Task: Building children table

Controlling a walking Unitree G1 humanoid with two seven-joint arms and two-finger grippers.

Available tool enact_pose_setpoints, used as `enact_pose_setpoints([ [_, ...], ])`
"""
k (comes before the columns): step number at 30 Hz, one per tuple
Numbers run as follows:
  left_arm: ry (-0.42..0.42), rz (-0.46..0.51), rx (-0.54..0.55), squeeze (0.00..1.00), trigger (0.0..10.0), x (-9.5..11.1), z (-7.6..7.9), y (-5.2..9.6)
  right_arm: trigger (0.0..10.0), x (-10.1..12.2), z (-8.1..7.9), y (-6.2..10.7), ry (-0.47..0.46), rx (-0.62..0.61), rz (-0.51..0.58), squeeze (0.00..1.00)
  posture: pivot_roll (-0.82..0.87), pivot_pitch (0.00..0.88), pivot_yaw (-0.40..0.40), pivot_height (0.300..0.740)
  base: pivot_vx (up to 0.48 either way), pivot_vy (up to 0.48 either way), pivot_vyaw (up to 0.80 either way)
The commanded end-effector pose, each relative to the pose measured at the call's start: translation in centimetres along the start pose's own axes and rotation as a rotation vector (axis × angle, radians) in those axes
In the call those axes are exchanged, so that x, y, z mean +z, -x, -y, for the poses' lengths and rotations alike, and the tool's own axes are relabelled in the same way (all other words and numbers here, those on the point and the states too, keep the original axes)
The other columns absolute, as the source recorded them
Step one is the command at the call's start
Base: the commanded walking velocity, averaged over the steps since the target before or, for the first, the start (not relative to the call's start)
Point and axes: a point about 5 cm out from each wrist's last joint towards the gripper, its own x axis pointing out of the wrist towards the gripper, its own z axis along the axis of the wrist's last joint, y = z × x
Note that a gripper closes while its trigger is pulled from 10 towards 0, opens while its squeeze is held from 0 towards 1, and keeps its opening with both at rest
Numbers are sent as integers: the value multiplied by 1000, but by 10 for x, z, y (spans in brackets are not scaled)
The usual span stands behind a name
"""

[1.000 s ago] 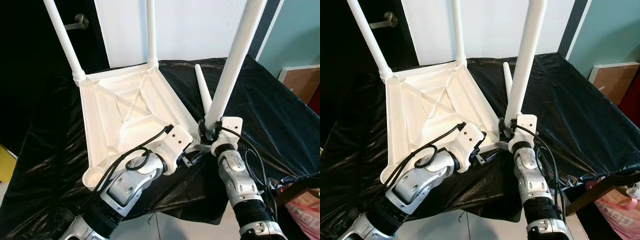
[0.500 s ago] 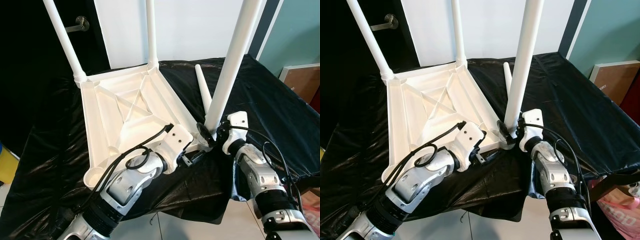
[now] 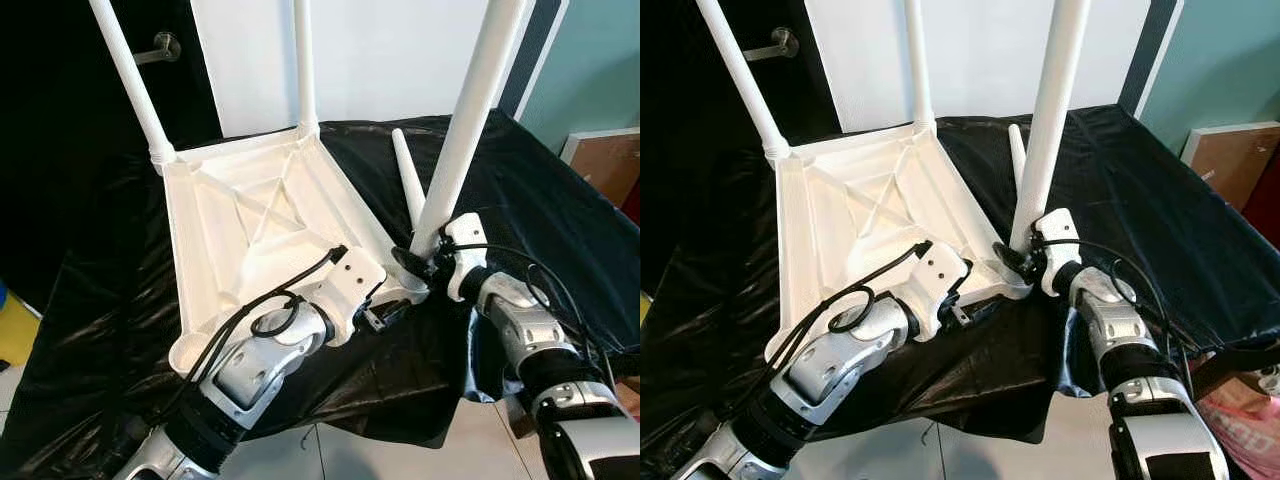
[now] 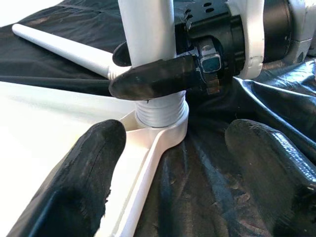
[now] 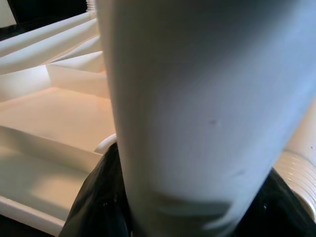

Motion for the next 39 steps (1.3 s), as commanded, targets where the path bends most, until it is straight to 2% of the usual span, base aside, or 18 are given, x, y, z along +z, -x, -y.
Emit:
enact_pose_setpoints([
  [1,-10,10,-103,0,10000,4,5,2,0,-8,0,3,22,4,-47,0,-107,0,1,740,0,0,0],
  [3,-9,11,-100,0,10000,4,5,2,0,-15,0,6,8,0,-67,0,-108,0,1,740,0,0,0],
  [4,-8,12,-99,0,10000,4,5,2,2824,-18,0,7,-5,-10,-73,0,-109,0,0,740,0,0,0],
  [5,-8,12,-99,0,10000,4,5,2,2824,-18,0,7,-5,-10,-73,0,-109,0,0,740,0,0,0],
  [6,-8,12,-98,0,10000,4,5,2,10000,-20,1,8,-14,-28,-78,0,-112,0,1,740,0,0,0],
  [9,-8,12,-100,0,10000,3,5,1,10000,-25,1,9,-57,-86,-84,0,-115,0,2,740,0,0,0],
  [16,-9,13,-104,0,10000,3,5,1,10000,-31,-1,8,-63,-169,-108,0,-123,0,4,740,0,0,0],
  [18,-9,13,-106,0,10000,4,6,0,10000,-34,-7,5,-117,-274,-118,0,-129,0,4,740,0,0,0],
  [19,-9,13,-106,0,10000,4,6,0,10000,-34,-7,5,-117,-274,-118,0,-129,0,4,740,0,0,0],
  [21,-10,13,-108,0,10000,3,6,-1,10000,-37,-13,3,-165,-354,-126,0,-133,0,4,740,0,0,0],
  [25,-9,13,-110,0,10000,3,6,-1,10000,-38,-17,2,-183,-391,-126,0,-136,0,1,740,0,0,0],
  [26,-8,14,-115,0,10000,3,7,-2,10000,-38,-26,1,-229,-502,-124,0,-142,0,-4,740,0,0,0],
  [29,-7,16,-118,0,10000,3,8,-2,10000,-39,-31,2,-263,-657,-129,0,-144,0,-10,740,0,0,0],
  [32,-7,16,-118,0,10000,3,8,-3,10000,-39,-31,3,-269,-708,-125,0,-144,0,-10,740,0,0,0],
  [33,-8,17,-118,0,10000,3,8,-3,10000,-39,-32,3,-298,-763,-125,0,-140,0,-11,740,0,0,0],
  [36,-11,19,-117,0,10000,3,7,-3,10000,-35,-41,-1,-346,-794,-108,0,-142,0,-2,740,0,0,0],
  [39,-14,17,-119,0,10000,3,6,-3,10000,-30,-45,-3,-355,-786,-85,0,-146,0,2,740,0,0,0],
])
